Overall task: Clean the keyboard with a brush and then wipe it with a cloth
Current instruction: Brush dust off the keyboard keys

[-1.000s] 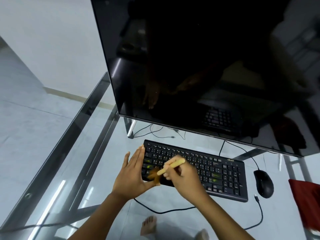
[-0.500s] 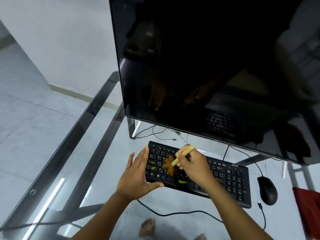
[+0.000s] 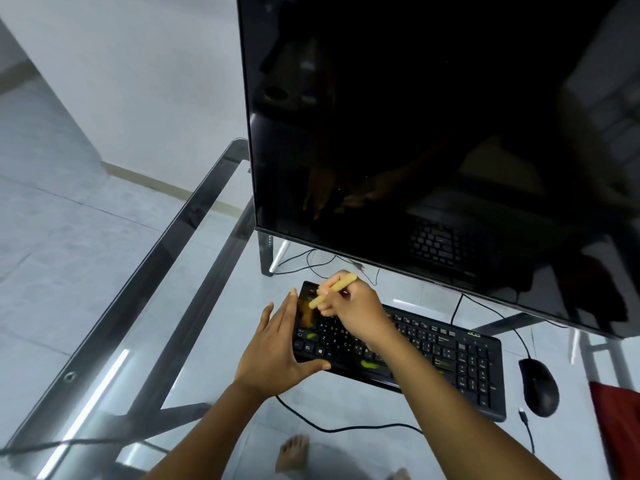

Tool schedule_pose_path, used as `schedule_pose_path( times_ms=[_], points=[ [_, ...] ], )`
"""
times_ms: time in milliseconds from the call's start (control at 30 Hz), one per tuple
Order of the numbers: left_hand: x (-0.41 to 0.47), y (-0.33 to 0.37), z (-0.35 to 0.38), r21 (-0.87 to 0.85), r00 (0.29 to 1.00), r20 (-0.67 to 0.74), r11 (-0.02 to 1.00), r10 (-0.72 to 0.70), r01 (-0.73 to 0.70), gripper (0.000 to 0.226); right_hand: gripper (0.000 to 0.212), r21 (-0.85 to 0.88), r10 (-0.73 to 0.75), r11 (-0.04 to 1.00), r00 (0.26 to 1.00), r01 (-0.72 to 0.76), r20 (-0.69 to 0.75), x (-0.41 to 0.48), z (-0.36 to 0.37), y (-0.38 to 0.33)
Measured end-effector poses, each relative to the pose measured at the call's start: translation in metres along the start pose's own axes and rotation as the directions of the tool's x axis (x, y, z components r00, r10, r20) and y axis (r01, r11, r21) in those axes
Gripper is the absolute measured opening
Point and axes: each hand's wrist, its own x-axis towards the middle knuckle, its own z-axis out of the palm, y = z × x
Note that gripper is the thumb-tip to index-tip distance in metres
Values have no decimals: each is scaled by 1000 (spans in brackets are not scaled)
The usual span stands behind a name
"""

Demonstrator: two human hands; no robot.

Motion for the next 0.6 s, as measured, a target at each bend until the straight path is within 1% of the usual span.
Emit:
schedule_pose_path(
  times_ms=[33, 100, 133, 167, 200, 233, 267, 300, 333, 367, 400, 433, 467, 500, 567, 600],
  points=[
    [0, 0, 0, 6, 1000, 6, 1000, 0, 0, 124, 13, -8, 16, 1000, 999, -16, -48, 1, -1, 3],
    [1, 1, 0, 18, 1000, 9, 1000, -1, 0, 125, 16, 47, -4, 999, 974, 15, -226, 1, -6, 3],
    [2, 1, 0, 20, 1000, 10, 1000, -2, 1, 126, 14, 91, -8, 995, 972, 31, -236, 2, -8, 4],
    [1, 1, 0, 20, 1000, 12, 1000, -2, 2, 126, 11, 116, 3, 993, 986, 17, -166, 0, -6, 3],
    [1, 0, 0, 15, 1000, 14, 1000, -4, 4, 126, 10, 98, -2, 995, 998, 8, -66, -2, -2, 3],
    [0, 1, -1, 10, 1000, 15, 1000, -5, 4, 125, 10, 10, -18, 1000, 1000, 19, -15, -5, 1, 3],
    [0, 1, -2, 8, 1000, 14, 1000, -4, 4, 125, 13, -49, -64, 997, 997, 62, -46, -6, 3, 4],
    [0, 1, -2, 9, 1000, 11, 1000, -4, 4, 124, 16, -95, -109, 991, 985, 96, -133, -6, 4, 5],
    [0, 3, -3, 5, 1000, 6, 1000, -6, 6, 124, 17, -101, -148, 987, 966, 129, -211, -6, 2, 7],
    [0, 5, -4, -4, 1000, -3, 1000, -9, 9, 124, 16, -109, -161, 984, 965, 140, -209, -6, 0, 6],
    [0, 6, -5, -17, 1000, -7, 1000, -12, 12, 124, 14, -99, -148, 986, 979, 135, -142, -6, 0, 7],
    [-1, 6, -6, -27, 1000, -4, 1000, -16, 16, 124, 13, -125, -130, 984, 991, 125, -37, -8, 2, 6],
    [-2, 6, -7, -29, 1000, 2, 999, -20, 20, 124, 12, -170, -131, 977, 991, 132, 15, -11, 3, 5],
    [-2, 6, -7, -22, 1000, 1, 1000, -14, 14, 125, 12, -212, -164, 965, 986, 154, -31, -11, 3, 5],
    [0, 4, -4, -15, 1000, 13, 1000, -8, 8, 125, 15, -184, -217, 967, 947, 176, -236, -9, -5, 5],
    [1, 3, -3, -17, 1000, 19, 1000, -12, 12, 124, 16, -175, -231, 966, 937, 189, -263, -10, -10, 7]
  ],
)
